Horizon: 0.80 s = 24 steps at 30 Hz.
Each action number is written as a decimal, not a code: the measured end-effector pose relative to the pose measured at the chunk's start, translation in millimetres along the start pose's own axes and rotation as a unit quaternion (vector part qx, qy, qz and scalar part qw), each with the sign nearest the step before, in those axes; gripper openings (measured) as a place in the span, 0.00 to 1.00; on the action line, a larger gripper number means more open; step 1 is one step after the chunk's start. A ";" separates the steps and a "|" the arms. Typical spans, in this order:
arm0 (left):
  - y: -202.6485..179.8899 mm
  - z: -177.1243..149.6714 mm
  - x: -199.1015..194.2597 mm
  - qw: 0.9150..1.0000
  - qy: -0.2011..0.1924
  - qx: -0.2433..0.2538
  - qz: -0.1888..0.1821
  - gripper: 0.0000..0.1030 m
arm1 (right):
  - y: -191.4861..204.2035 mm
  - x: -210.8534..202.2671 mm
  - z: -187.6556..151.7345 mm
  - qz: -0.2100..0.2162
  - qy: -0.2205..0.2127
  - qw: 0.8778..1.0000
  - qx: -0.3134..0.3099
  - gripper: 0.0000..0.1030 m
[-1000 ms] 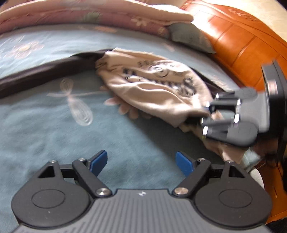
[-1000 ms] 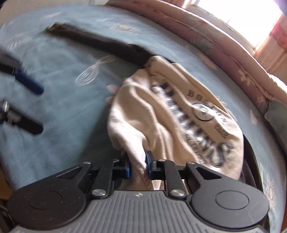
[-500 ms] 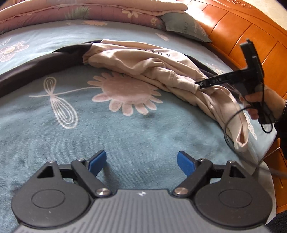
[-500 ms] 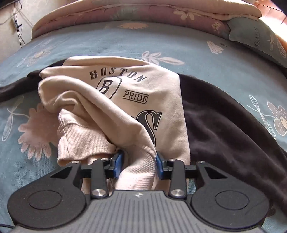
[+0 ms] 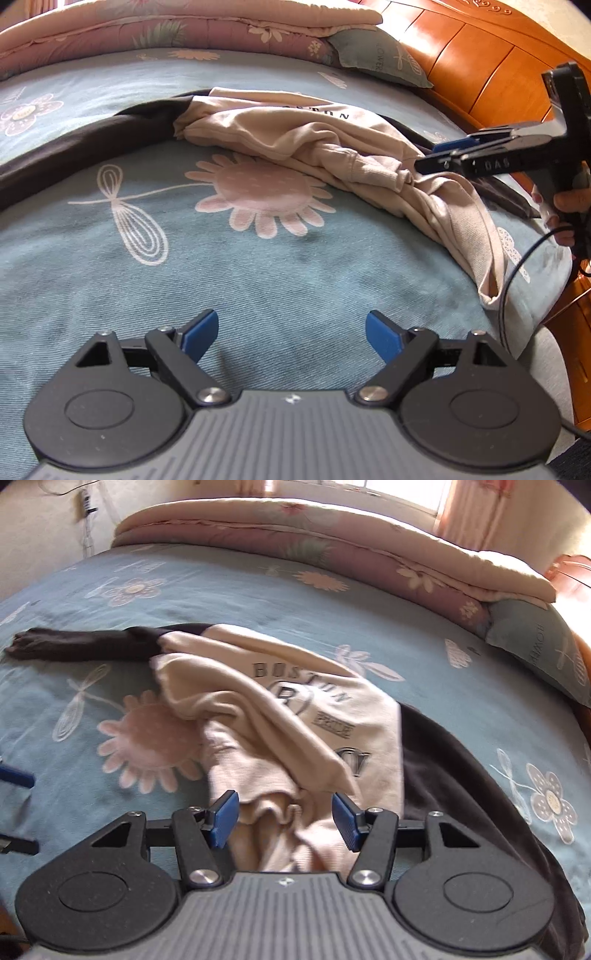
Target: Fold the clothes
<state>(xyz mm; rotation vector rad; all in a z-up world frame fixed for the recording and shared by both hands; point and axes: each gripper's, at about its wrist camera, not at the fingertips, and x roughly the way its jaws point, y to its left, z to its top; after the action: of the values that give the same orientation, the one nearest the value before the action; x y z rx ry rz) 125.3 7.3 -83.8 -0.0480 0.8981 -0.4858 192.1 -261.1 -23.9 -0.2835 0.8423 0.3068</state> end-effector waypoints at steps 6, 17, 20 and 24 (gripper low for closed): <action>3.4 -2.7 -3.8 1.000 0.001 0.014 0.025 0.84 | 34.1 22.7 0.8 0.009 0.010 0.998 -0.064 0.60; 11.9 -0.6 0.7 1.000 0.011 0.003 0.018 0.84 | 48.3 53.2 9.6 -0.061 0.008 0.985 -0.159 0.34; 11.9 0.3 0.9 1.000 0.012 0.006 0.017 0.84 | 50.0 58.2 10.4 -0.053 0.014 0.985 -0.165 0.34; 11.0 0.4 -7.0 0.999 0.012 0.023 0.023 0.84 | 55.8 52.9 13.2 -0.020 0.019 0.987 -0.159 0.12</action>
<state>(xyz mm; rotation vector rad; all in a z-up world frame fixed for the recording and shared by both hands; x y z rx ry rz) 126.2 20.1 -81.1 0.0209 0.9095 -0.4654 213.4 -197.0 -62.9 -0.6039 0.8222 0.3989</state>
